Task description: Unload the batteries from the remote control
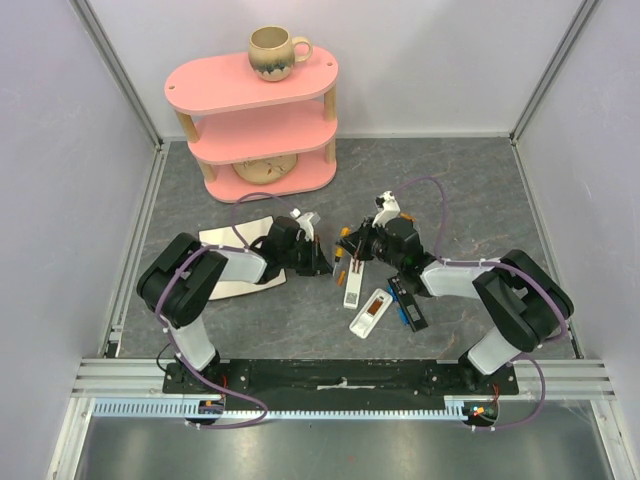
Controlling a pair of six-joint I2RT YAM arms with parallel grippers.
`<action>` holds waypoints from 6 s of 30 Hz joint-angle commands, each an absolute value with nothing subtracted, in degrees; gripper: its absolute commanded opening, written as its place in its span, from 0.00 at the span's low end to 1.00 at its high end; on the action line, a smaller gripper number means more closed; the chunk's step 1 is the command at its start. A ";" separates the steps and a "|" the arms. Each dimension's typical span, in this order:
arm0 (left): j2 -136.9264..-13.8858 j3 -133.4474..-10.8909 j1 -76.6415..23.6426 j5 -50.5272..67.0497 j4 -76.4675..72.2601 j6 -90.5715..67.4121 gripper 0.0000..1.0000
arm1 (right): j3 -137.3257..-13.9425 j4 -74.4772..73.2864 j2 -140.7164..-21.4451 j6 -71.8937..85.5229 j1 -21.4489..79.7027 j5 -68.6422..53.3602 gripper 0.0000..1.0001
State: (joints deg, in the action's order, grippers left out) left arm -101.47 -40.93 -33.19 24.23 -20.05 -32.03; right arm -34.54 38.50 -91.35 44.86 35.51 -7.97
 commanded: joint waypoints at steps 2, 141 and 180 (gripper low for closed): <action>-99.41 -40.52 -33.05 16.62 -13.45 -26.99 0.02 | -36.47 34.99 -88.86 41.40 35.42 -5.10 0.00; -97.12 -41.39 -78.93 -20.39 2.64 -14.50 0.57 | -13.18 23.81 -45.79 27.77 26.19 -5.28 0.00; -100.90 -43.77 -78.22 -17.49 0.18 -11.43 0.12 | -11.95 14.59 -48.60 30.50 27.60 3.26 0.00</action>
State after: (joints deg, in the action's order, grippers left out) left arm -98.50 -46.44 -78.70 -19.29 -6.26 -13.91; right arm -11.18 14.48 -47.48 29.82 27.27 2.70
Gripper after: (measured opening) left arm 0.484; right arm 0.067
